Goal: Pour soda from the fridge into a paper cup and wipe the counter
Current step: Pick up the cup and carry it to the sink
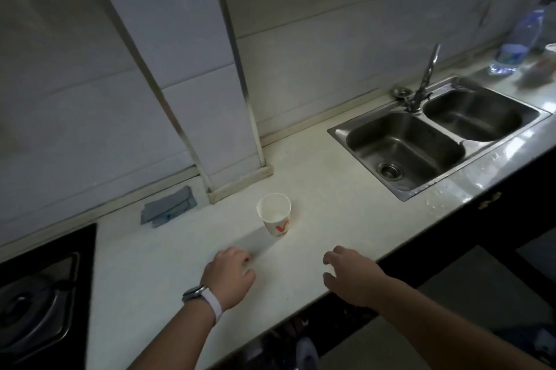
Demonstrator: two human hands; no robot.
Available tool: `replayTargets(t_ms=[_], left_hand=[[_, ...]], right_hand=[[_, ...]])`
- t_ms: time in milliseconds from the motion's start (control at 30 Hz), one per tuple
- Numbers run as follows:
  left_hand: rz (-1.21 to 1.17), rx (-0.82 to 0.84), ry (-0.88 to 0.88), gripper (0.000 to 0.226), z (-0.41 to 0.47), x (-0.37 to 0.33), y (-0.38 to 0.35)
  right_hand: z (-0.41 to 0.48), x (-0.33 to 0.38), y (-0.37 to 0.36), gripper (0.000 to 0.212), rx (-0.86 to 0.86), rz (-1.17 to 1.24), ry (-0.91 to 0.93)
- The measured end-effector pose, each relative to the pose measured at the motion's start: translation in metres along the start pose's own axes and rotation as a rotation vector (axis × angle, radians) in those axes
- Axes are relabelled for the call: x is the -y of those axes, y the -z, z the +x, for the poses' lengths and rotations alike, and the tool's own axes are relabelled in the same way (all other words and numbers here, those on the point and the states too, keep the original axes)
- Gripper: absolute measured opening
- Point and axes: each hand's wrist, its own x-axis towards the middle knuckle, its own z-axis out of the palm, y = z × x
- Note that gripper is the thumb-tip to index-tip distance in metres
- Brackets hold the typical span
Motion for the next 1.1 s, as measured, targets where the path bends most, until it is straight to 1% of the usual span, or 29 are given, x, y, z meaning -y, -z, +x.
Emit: replayTargets(t_ms=[100, 200, 333, 433, 533, 633, 700, 767, 833, 900, 933, 1000, 1100], left_hand=[[-0.087, 0.056, 0.061, 0.036, 0.023, 0.006, -0.014], [-0.224, 0.057, 0.132, 0.038, 0.043, 0.013, -0.029], [-0.460, 0.074, 0.192, 0.048, 0.064, 0.010, -0.044], [-0.690, 0.106, 0.246, 0.063, 0.072, -0.002, -0.047], [-0.894, 0.107, 0.299, 0.076, 0.080, -0.016, -0.048], [-1.082, 0.080, 0.378, 0.098, 0.090, -0.028, -0.051], [-1.155, 0.059, 0.420, 0.111, 0.095, -0.036, -0.053], [-1.191, 0.019, 0.438, 0.115, 0.097, -0.043, -0.055], [-1.221, -0.053, 0.447, 0.117, 0.100, -0.051, -0.055], [-1.215, -0.120, 0.451, 0.114, 0.105, -0.060, -0.052], [-1.203, -0.156, 0.445, 0.108, 0.108, -0.063, -0.051], [-1.169, -0.214, 0.436, 0.088, 0.113, -0.067, -0.049], [-1.139, -0.251, 0.445, 0.079, 0.114, -0.069, -0.048]], right_hand=[[0.025, -0.002, -0.001, 0.048, 0.115, -0.052, -0.027], [0.051, -0.002, 0.000, 0.049, 0.167, -0.051, -0.063], [0.078, 0.000, -0.002, 0.048, 0.199, 0.028, -0.102], [0.094, 0.002, -0.005, 0.048, 0.204, 0.133, -0.141], [0.112, 0.004, -0.009, 0.045, 0.175, 0.336, -0.242], [0.131, 0.005, -0.006, 0.030, 0.160, 0.721, -0.414], [0.139, 0.006, -0.001, 0.021, 0.204, 0.954, -0.504], [0.145, 0.003, 0.001, 0.028, 0.237, 1.065, -0.549], [0.152, -0.002, -0.001, 0.037, 0.252, 1.136, -0.568], [0.157, -0.004, -0.002, 0.042, 0.272, 1.179, -0.571], [0.159, -0.005, -0.001, 0.043, 0.284, 1.191, -0.571], [0.163, -0.006, 0.000, 0.044, 0.307, 1.213, -0.567], [0.170, -0.008, 0.001, 0.044, 0.341, 1.238, -0.558]])
